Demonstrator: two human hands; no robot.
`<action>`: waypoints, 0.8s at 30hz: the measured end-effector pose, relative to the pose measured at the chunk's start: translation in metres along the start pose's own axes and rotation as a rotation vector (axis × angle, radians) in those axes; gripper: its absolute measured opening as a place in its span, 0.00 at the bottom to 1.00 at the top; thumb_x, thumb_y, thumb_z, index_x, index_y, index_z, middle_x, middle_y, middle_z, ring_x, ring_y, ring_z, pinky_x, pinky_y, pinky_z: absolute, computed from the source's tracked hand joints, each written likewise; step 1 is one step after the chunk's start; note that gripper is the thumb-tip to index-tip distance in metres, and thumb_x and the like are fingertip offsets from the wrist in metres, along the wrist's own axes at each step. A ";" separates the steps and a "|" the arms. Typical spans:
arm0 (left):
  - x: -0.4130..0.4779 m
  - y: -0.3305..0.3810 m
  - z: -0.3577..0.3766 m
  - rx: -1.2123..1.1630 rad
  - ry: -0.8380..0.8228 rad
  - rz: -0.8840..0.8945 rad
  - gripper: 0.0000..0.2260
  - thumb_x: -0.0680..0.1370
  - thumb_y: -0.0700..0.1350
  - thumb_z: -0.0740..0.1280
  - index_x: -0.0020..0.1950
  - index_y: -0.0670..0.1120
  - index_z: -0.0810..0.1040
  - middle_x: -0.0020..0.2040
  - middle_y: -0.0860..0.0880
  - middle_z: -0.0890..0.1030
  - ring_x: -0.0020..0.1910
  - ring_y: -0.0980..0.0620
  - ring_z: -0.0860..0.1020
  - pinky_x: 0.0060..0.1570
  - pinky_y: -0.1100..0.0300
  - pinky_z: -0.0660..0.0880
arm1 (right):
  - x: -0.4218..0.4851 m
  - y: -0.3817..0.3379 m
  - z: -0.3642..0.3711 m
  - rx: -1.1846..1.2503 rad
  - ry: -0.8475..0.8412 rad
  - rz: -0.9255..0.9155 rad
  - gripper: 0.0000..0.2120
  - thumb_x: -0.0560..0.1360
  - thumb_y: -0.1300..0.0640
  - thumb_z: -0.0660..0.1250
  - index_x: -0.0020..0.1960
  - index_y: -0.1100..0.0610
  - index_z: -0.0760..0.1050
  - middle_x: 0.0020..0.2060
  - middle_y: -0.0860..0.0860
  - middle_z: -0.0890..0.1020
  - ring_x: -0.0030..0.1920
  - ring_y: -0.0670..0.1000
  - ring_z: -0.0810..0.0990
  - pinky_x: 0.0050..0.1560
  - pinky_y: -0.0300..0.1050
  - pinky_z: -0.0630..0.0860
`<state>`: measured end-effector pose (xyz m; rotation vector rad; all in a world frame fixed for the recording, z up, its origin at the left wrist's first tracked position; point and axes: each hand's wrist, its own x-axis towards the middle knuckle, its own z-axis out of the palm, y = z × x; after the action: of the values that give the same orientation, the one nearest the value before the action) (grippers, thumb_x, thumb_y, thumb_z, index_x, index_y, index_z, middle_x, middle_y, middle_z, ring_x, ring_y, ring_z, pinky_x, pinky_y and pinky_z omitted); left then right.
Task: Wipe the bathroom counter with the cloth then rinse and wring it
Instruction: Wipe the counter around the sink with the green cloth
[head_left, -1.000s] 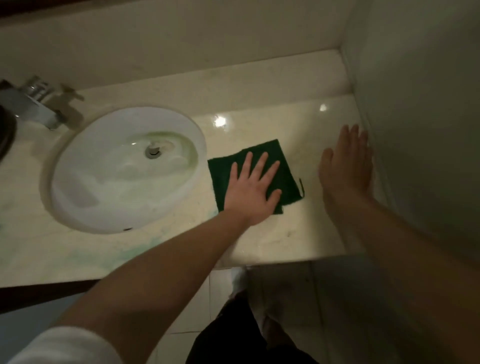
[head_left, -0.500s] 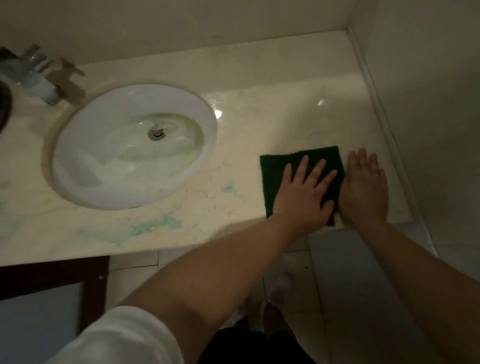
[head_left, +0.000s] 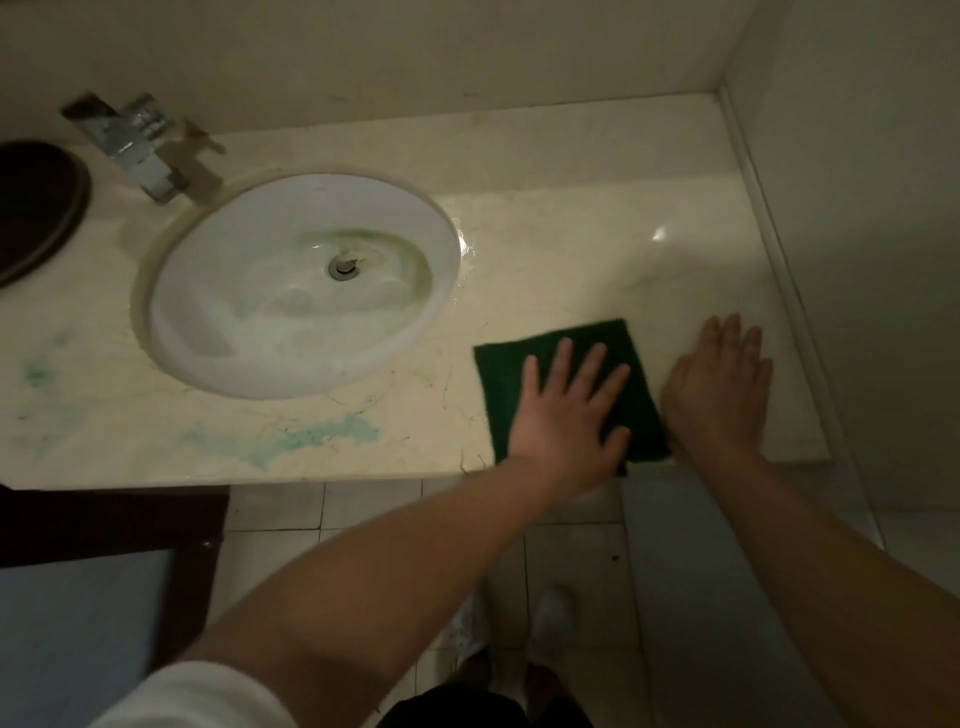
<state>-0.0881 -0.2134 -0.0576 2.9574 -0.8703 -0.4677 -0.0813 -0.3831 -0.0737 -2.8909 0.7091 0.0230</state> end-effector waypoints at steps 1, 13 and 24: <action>-0.002 0.014 0.002 0.008 -0.021 0.035 0.31 0.79 0.64 0.46 0.79 0.55 0.42 0.80 0.49 0.42 0.77 0.41 0.36 0.73 0.35 0.40 | 0.002 -0.003 0.000 0.006 0.000 -0.031 0.28 0.79 0.56 0.52 0.77 0.60 0.55 0.78 0.59 0.56 0.78 0.61 0.51 0.75 0.59 0.49; 0.116 -0.095 -0.045 -0.027 0.042 -0.089 0.31 0.78 0.65 0.48 0.79 0.57 0.45 0.81 0.50 0.45 0.79 0.42 0.41 0.75 0.38 0.43 | 0.022 -0.032 0.008 -0.031 -0.011 -0.026 0.30 0.80 0.48 0.47 0.79 0.59 0.49 0.79 0.56 0.53 0.78 0.58 0.50 0.76 0.59 0.49; 0.164 -0.145 -0.059 -0.082 0.145 -0.231 0.31 0.79 0.64 0.48 0.80 0.56 0.48 0.81 0.50 0.48 0.79 0.43 0.44 0.76 0.42 0.43 | 0.026 -0.034 0.006 -0.049 -0.026 -0.006 0.31 0.79 0.47 0.47 0.79 0.58 0.49 0.79 0.55 0.52 0.78 0.58 0.49 0.76 0.58 0.48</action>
<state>0.1365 -0.1819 -0.0624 2.9822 -0.4863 -0.2820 -0.0426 -0.3646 -0.0757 -2.9334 0.7054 0.0780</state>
